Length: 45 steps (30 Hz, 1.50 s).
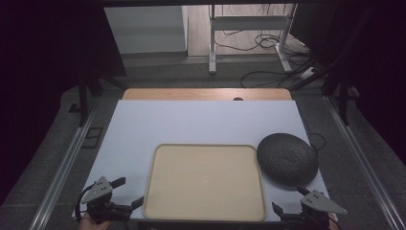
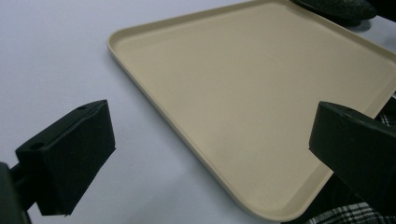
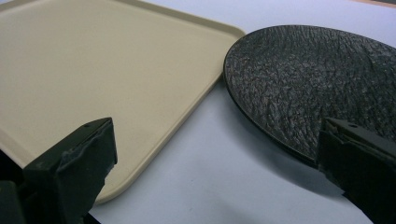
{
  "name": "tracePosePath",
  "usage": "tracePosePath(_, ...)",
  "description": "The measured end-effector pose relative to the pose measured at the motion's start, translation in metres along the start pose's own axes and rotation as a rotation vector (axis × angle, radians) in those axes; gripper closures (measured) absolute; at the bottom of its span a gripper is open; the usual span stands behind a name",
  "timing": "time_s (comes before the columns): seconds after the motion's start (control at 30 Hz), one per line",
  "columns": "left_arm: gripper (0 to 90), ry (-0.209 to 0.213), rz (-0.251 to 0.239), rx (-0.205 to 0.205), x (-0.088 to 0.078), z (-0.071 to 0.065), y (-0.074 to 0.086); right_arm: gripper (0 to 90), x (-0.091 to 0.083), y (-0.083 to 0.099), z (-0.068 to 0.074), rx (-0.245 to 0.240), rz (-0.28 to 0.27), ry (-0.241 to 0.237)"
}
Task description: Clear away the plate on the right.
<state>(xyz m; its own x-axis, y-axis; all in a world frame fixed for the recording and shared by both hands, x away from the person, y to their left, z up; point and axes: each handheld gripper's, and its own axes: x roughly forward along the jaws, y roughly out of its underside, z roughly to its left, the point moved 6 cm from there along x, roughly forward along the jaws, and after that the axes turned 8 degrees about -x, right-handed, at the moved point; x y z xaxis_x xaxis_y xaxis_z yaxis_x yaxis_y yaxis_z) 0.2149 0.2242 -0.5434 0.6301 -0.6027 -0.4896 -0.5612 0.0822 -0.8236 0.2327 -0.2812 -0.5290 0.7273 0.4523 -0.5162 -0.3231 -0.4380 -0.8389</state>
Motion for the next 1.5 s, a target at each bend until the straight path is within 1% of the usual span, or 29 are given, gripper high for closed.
tracePosePath(0.03,0.0,0.001,0.004,0.002,0.000,0.000,0.000,0.0,0.000,0.000,0.000,-0.004,0.001,0.004)
tracePosePath(0.17,0.0,0.004,0.004,-0.003,0.000,0.000,0.000,0.0,0.000,0.000,0.000,0.003,-0.003,-0.003)
tracePosePath(0.4,0.0,0.006,0.011,-0.003,0.001,0.000,0.000,0.0,0.001,0.002,-0.001,0.013,0.016,-0.005)
tracePosePath(0.6,0.1,0.007,0.014,-0.004,0.001,0.000,0.000,0.0,0.002,0.002,-0.001,0.010,0.030,-0.002)
tracePosePath(0.7,0.0,0.008,0.014,-0.002,0.002,0.000,0.000,0.0,0.002,0.002,-0.001,0.015,0.033,-0.009)
tracePosePath(0.83,0.0,0.009,0.016,-0.003,0.002,0.000,0.000,0.0,0.002,0.003,-0.001,0.022,0.038,-0.008)
tracePosePath(0.93,0.0,0.009,0.017,-0.004,0.002,0.000,0.000,0.0,0.004,0.004,-0.002,0.025,0.046,0.002)
tracePosePath(1.03,0.0,0.009,0.016,-0.003,0.002,0.000,0.000,0.0,0.006,0.005,-0.003,0.046,0.065,0.011)
tracePosePath(1.1,0.0,0.009,0.017,-0.002,0.002,0.000,0.000,0.0,0.008,0.005,-0.006,0.072,0.082,0.028)
tracePosePath(1.17,0.0,0.010,0.018,-0.002,0.002,0.000,0.000,0.0,0.008,0.005,-0.008,0.086,0.088,0.035)
tracePosePath(1.33,0.1,0.009,0.024,0.002,0.002,0.000,0.000,0.0,0.009,0.003,-0.014,0.065,0.113,0.062)
tracePosePath(1.37,0.0,0.009,0.024,0.001,0.002,0.000,0.000,0.0,0.009,0.003,-0.014,0.055,0.121,0.062)
tracePosePath(1.5,0.0,0.010,0.026,0.000,0.002,0.000,0.000,0.0,0.013,0.002,-0.014,0.006,0.157,0.087)
